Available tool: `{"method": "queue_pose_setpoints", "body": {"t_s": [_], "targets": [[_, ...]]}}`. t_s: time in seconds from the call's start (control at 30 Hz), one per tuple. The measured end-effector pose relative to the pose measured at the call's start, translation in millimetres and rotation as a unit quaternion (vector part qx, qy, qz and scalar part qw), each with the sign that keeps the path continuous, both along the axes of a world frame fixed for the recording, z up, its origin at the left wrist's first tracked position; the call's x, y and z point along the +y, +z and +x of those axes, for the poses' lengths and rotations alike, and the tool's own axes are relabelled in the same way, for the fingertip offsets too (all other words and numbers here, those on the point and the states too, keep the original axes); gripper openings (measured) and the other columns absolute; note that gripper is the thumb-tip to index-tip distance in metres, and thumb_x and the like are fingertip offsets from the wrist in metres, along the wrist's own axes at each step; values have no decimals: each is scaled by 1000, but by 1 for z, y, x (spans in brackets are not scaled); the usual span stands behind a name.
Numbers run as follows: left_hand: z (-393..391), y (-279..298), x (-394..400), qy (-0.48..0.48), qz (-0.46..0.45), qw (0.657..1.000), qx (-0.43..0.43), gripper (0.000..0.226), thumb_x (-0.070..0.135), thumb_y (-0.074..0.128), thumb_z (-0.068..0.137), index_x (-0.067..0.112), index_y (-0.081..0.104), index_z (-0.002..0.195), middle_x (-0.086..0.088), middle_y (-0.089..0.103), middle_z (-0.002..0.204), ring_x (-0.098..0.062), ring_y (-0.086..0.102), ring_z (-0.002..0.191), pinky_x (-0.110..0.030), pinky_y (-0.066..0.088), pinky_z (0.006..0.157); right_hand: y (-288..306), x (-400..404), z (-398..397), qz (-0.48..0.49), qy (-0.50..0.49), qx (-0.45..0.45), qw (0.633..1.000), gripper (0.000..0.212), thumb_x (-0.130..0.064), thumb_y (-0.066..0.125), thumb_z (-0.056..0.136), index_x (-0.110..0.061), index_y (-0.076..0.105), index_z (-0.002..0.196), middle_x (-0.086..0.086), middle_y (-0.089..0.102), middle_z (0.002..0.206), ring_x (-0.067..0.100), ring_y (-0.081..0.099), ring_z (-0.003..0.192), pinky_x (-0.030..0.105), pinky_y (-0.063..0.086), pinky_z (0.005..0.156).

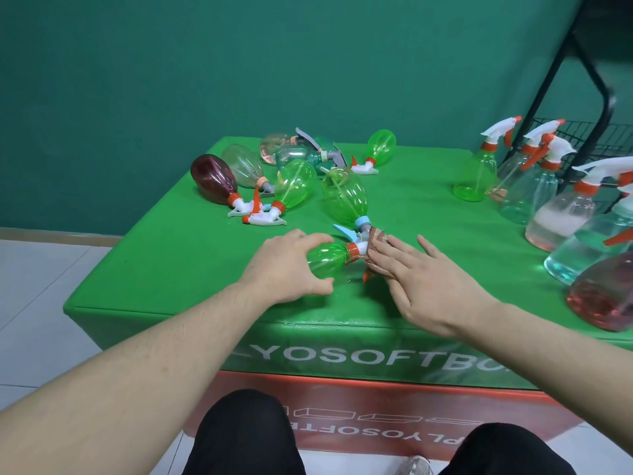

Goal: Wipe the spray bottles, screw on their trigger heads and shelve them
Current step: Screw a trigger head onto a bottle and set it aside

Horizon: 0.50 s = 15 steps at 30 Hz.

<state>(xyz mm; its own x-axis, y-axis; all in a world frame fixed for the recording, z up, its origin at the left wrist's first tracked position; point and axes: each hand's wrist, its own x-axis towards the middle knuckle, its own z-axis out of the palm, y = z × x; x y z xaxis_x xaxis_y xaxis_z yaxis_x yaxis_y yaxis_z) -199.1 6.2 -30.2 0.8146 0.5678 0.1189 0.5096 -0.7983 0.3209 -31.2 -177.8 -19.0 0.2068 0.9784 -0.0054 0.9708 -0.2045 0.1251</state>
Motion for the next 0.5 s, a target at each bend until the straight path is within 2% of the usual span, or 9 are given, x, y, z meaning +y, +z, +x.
{"method": "queue_pose_setpoints", "body": {"t_s": [0.23,0.5], "targets": [[-1,-4,-5,13,23,999,-17,77,59,72,81,47,41,150,1,56,140,-23,55,124,-35,46,104,-1,16,-8,7,-54,-26,998,90,-47,-18,77,-24,2,162,-7,-3,169,11,-1,156,48,-2,125],[9,-3,-10,24,53,998,8,76,61,70,82,44,41,151,-3,56,138,-26,57,122,-37,49,101,-24,15,-20,35,-77,-3,996,92,-45,-15,78,-18,7,162,-2,3,169,17,0,156,46,-1,126]]}}
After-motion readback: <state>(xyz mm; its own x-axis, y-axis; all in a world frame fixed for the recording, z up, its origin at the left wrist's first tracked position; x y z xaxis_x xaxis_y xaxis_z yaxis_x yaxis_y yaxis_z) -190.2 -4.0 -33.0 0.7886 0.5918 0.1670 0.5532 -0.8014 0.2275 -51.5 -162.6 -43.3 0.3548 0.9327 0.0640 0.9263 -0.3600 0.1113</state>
